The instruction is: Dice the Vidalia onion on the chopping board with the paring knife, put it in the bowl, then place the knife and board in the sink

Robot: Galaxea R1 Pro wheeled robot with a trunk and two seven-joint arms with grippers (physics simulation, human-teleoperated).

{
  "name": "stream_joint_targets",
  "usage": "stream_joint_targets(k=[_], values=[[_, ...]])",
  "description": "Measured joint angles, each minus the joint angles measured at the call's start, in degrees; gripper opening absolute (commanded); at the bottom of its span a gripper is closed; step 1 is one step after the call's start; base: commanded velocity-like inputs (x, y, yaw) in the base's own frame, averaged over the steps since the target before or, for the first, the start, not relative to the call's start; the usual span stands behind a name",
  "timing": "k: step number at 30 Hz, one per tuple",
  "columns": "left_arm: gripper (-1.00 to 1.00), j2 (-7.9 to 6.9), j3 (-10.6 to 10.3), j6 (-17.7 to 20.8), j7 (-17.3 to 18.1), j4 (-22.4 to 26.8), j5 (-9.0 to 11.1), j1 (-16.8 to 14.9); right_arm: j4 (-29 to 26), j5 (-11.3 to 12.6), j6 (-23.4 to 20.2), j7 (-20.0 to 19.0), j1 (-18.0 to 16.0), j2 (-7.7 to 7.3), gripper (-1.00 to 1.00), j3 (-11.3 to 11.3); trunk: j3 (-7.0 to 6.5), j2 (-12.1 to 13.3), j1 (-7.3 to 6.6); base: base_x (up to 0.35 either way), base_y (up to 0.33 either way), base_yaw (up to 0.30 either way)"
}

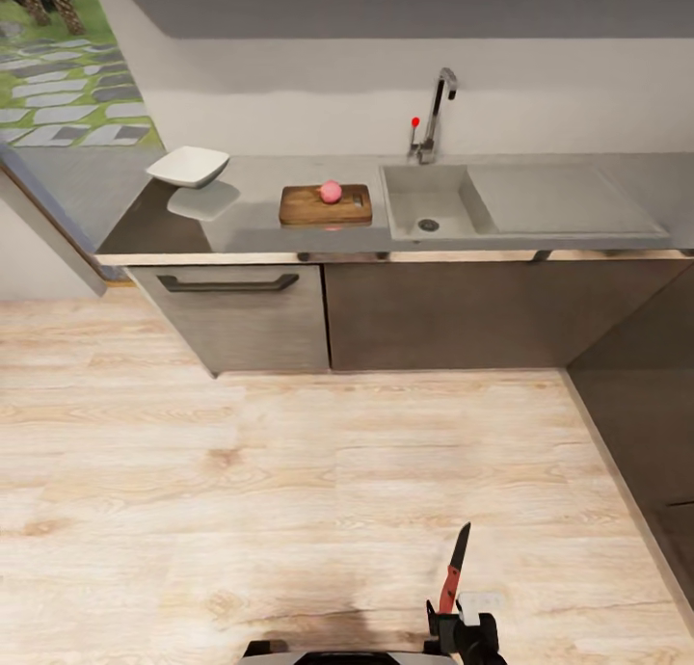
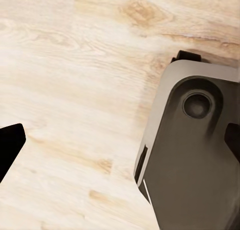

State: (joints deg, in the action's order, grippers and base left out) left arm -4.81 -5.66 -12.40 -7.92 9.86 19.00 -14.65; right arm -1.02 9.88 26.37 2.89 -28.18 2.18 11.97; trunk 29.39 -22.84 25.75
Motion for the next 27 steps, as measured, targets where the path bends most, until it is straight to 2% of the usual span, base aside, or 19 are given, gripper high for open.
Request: stream_joint_targets(k=[27], values=[[1.0, 0.0, 0.0, 0.0, 0.0, 0.0, -0.01, 0.0, 0.0, 0.0, 0.0, 0.0, 0.0, -0.09, -1.0, 0.0, -2.45, 0.0, 0.0, 0.0, 0.0, 0.086]])
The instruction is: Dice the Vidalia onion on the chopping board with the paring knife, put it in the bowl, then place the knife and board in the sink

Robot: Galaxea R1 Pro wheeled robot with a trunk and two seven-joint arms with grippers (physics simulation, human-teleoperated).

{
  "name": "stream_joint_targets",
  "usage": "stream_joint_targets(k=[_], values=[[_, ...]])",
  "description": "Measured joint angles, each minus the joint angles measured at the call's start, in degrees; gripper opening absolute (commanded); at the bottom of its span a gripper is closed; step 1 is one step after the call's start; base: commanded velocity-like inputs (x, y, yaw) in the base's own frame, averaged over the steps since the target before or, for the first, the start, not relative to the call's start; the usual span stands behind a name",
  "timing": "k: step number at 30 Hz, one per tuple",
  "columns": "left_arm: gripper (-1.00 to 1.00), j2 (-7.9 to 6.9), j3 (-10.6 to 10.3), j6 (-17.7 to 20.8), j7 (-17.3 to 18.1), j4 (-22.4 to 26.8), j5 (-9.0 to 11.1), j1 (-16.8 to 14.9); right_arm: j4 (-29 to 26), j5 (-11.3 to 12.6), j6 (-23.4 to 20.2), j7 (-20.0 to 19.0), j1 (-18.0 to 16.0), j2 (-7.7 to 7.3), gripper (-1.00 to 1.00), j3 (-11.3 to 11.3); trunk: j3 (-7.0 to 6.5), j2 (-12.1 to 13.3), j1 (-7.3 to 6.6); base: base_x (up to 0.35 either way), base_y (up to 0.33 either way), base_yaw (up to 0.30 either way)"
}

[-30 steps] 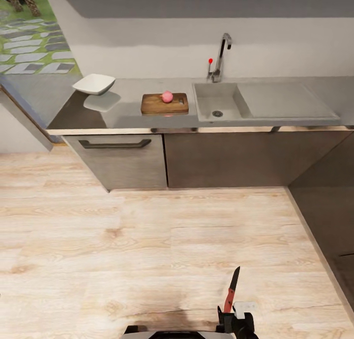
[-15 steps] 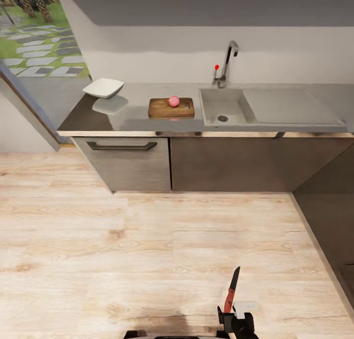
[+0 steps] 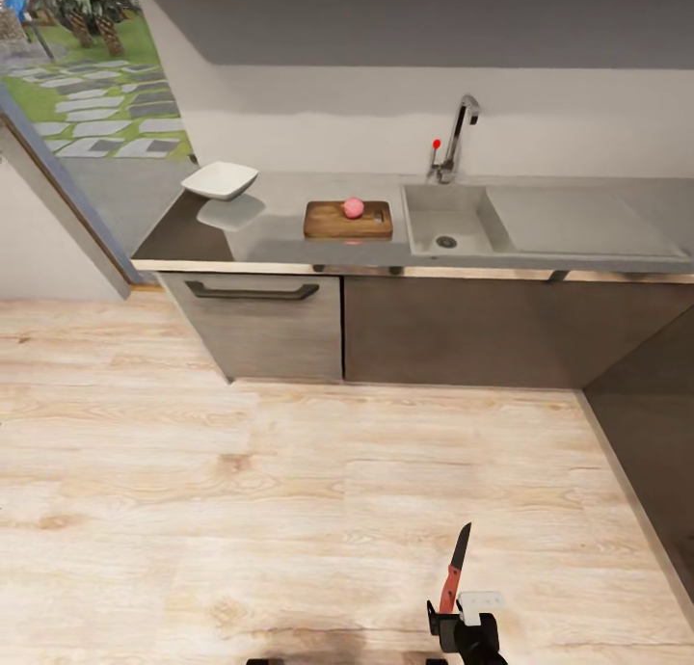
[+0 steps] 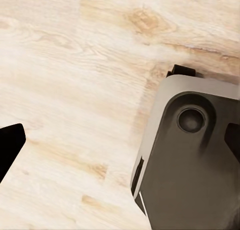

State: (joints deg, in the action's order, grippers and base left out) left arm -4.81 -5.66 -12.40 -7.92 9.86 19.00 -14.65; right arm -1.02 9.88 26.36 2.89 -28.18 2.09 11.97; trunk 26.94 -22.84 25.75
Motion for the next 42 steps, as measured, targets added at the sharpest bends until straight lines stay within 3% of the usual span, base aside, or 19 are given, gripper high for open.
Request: stream_joint_targets(k=[42], values=[[1.0, 0.07, 0.0, -0.01, -0.01, -0.71, 0.01, 0.0, -0.01, 0.08, 0.0, 0.01, 0.01, 0.0, -1.0, 0.01, -3.83, 0.0, 0.0, 0.0, 0.0, 0.003]])
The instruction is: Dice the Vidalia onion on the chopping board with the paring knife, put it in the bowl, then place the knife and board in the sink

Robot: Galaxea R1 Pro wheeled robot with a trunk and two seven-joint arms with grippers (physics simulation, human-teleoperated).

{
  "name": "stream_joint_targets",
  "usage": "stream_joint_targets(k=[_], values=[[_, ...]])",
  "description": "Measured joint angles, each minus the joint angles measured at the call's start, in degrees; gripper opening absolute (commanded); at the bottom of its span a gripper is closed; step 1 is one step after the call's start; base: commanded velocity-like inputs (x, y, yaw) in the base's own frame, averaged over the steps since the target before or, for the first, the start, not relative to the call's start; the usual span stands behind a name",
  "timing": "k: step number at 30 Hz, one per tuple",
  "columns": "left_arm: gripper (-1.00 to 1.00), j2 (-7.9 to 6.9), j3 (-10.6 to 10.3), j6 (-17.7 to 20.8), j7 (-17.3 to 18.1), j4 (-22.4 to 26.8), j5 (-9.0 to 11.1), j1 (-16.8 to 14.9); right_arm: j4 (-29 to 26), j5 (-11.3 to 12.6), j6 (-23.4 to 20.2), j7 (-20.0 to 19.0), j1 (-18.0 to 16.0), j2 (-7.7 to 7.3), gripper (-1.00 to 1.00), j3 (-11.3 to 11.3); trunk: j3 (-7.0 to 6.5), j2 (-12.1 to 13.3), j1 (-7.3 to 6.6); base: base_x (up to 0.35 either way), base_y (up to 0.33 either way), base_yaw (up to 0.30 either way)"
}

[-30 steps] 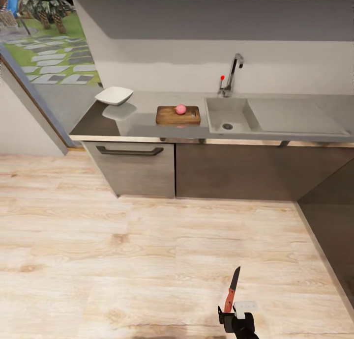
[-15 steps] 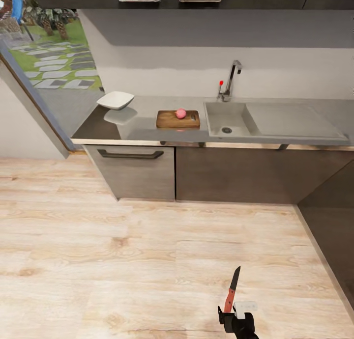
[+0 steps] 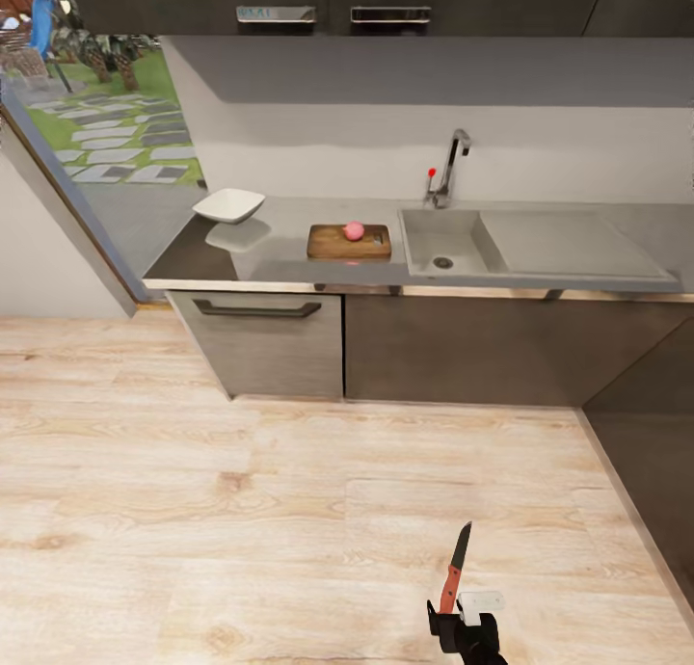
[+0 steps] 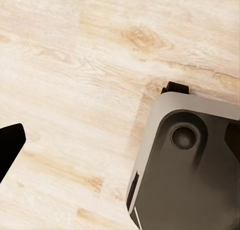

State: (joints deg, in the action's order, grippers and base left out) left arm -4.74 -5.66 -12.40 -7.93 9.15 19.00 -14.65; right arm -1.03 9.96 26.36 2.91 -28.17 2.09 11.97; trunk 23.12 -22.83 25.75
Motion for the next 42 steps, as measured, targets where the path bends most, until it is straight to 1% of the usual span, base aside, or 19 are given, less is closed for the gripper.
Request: stream_joint_targets(k=[42], values=[[1.0, 0.01, 0.0, 0.0, 0.05, 0.0, 0.0, 0.0, -0.02, 0.02, 0.0, 0.02, 0.0, 0.0, -1.0, 0.0, -3.83, 0.0, 0.0, 0.0, 0.0, 0.0]])
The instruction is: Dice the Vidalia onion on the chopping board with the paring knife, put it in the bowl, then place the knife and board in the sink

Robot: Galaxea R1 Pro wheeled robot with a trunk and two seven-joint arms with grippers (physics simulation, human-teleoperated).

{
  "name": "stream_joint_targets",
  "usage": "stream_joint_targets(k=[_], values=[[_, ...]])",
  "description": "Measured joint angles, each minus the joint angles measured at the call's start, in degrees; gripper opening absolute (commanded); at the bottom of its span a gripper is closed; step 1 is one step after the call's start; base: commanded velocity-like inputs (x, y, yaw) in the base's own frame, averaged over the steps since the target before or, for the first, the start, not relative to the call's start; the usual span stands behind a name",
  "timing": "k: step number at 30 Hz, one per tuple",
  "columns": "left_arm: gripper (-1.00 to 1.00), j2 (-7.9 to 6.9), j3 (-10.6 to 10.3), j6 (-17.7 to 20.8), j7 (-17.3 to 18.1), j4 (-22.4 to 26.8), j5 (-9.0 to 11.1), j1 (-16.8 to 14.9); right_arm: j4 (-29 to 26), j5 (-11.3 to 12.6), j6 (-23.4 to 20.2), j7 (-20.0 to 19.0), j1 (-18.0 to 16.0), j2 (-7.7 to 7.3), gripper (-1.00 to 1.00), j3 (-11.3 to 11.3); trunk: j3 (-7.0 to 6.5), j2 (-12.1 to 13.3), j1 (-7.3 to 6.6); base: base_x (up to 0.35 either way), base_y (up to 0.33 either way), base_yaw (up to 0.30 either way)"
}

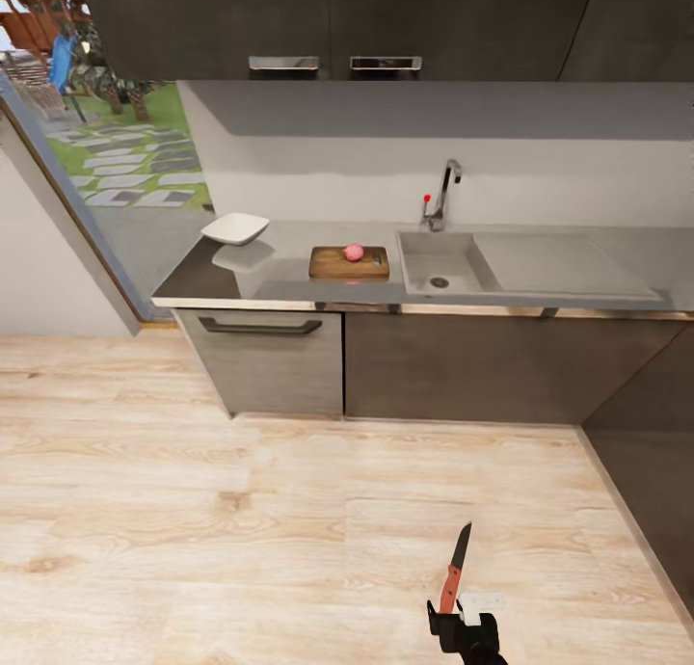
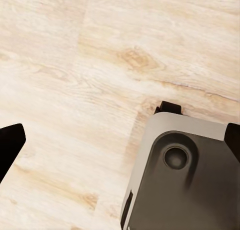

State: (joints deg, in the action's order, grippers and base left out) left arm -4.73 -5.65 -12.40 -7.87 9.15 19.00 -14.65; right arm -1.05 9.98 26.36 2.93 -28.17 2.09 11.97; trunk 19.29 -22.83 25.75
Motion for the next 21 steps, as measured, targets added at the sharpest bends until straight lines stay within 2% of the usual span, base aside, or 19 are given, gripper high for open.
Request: stream_joint_targets(k=[21], values=[[1.0, 0.0, -0.05, 0.0, 0.03, 0.0, -0.08, 0.0, -0.01, 0.0, 0.0, 0.0, 0.0, 0.0, -1.0, -0.04, -1.92, 0.0, 0.0, 0.004, 0.006, 0.0]])
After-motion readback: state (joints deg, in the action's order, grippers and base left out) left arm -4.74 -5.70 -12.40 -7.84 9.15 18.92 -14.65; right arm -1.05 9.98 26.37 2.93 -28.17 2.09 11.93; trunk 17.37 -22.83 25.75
